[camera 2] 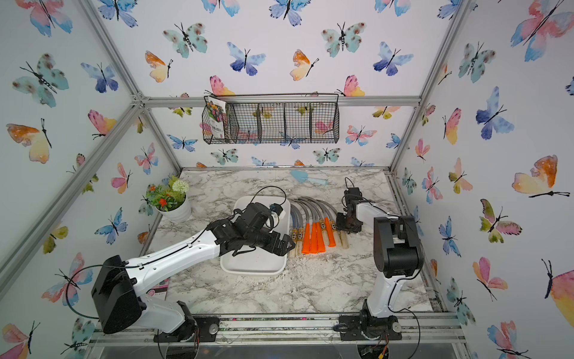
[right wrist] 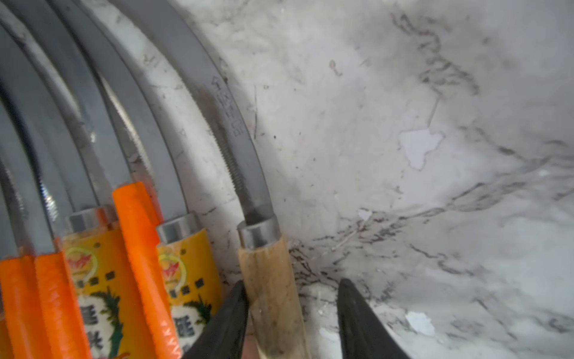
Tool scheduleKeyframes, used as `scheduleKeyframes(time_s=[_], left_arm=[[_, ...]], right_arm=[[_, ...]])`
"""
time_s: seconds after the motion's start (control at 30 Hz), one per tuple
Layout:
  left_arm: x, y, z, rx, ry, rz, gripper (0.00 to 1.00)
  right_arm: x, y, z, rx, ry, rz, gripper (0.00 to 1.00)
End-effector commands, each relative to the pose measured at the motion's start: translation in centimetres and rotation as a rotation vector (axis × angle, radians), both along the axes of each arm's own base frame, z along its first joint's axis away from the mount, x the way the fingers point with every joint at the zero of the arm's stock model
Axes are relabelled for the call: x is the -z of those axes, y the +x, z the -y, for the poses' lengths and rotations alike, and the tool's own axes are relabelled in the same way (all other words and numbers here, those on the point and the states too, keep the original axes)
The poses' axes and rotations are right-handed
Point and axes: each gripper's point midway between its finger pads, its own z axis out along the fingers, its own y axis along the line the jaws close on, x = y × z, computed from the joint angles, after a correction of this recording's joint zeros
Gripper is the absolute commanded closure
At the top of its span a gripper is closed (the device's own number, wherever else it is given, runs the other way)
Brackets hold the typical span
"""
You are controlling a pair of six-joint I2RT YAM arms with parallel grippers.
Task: Put small sickles into storage boxes
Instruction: Pick up the sickle at the center of the board.
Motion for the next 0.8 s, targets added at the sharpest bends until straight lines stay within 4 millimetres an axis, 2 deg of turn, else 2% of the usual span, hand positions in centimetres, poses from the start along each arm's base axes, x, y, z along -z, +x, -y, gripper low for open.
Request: scheduleKeyframes(time_s=[0.0, 0.17, 0.33, 0.5, 0.6, 0.77], left_arm=[[0.8, 0.0, -0.2, -0.001, 0.019, 0.004, 0.02], [0.8, 0.0, -0.3, -0.006, 0.018, 0.006, 0.02], [0.8, 0.1, -0.4, -0.012, 0.02, 0.009, 0.02], [0.8, 0.1, -0.6, -0.02, 0.025, 0.01, 0.02], [0.8, 0.1, -0.7, -0.026, 0.028, 0.014, 0.02], [0.6, 0.3, -0.9, -0.032, 0.031, 0.022, 0.02]], right_arm=[[0.7, -0.4, 0.4, -0.003, -0.03, -0.038, 0.53], [1.6, -0.9, 0.7, -0.011, -0.049, -0.073, 0.53], [2.5, -1.5, 0.9, -0.014, -0.066, -0.119, 0.63], [2.8, -1.8, 1.4, -0.005, -0.095, -0.15, 0.76], [3.1, -1.9, 1.4, -0.003, -0.095, -0.17, 0.99], [2.1, -1.2, 1.7, 0.016, -0.114, -0.155, 0.99]])
